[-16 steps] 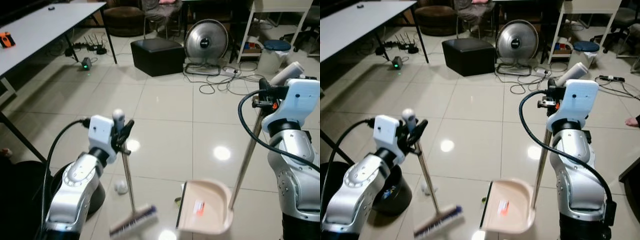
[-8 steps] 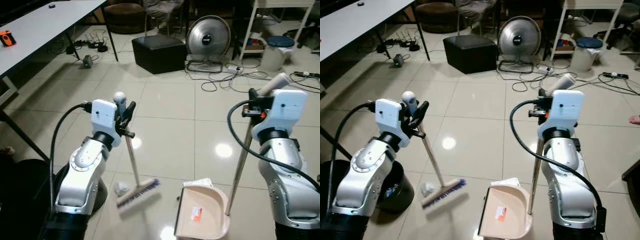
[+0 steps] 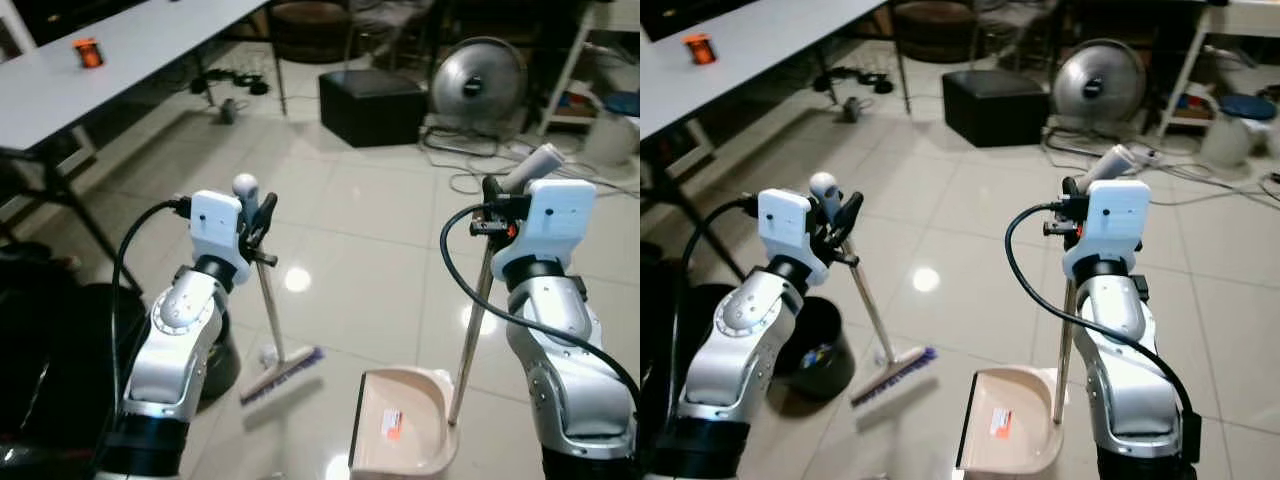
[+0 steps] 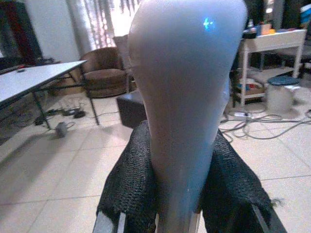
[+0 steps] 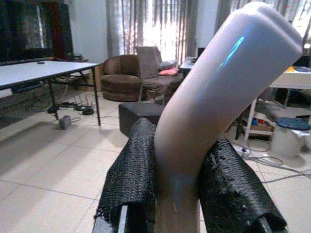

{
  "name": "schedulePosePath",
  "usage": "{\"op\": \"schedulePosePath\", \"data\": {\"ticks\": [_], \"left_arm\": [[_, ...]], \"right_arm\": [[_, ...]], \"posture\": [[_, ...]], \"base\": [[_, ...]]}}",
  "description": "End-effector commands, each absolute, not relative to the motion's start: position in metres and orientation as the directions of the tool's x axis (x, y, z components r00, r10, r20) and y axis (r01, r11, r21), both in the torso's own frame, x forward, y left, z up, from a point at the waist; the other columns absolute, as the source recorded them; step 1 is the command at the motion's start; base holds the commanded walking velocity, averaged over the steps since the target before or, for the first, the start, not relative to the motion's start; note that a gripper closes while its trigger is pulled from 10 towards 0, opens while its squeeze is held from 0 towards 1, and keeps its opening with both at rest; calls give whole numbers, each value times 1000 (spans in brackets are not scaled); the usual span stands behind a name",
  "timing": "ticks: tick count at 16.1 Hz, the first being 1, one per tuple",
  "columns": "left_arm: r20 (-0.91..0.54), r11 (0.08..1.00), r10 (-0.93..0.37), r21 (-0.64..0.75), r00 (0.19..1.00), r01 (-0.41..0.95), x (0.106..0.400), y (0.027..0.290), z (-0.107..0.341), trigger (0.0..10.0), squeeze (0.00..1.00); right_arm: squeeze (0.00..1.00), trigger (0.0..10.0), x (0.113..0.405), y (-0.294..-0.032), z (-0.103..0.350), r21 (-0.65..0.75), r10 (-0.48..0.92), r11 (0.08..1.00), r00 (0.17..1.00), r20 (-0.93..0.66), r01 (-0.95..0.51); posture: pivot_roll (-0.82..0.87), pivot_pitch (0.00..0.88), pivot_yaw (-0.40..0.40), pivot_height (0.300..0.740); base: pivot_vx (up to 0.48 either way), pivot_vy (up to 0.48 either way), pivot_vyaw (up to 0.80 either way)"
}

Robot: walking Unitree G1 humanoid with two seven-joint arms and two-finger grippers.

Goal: Sweep floor

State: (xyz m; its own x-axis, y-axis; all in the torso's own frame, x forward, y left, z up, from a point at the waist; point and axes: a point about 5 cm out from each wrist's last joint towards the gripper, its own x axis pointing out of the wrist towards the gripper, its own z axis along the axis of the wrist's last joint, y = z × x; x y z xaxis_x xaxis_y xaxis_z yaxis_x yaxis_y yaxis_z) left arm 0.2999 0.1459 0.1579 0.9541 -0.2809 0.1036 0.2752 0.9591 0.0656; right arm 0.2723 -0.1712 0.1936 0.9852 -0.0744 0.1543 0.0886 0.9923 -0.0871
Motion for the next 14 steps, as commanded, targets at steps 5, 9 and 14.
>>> {"op": "schedulePosePath", "data": {"ticks": [5,9,14], "left_arm": [[181,956,-292,71,939,283,301,140,173,10000,0],[217,960,-280,85,935,267,302,138,180,10000,0],[202,957,-288,97,936,274,302,138,177,10000,0]], "right_arm": [[0,10000,269,-173,192,-120,-60,990,986,158,79],[0,10000,268,-172,189,-116,-64,990,986,155,83],[0,10000,268,-174,188,-109,-81,989,985,155,98]], "posture": [[-127,0,80,740],[-118,0,70,740],[-119,0,82,740]], "base": [[0,0,0],[336,0,728],[374,0,0]]}}
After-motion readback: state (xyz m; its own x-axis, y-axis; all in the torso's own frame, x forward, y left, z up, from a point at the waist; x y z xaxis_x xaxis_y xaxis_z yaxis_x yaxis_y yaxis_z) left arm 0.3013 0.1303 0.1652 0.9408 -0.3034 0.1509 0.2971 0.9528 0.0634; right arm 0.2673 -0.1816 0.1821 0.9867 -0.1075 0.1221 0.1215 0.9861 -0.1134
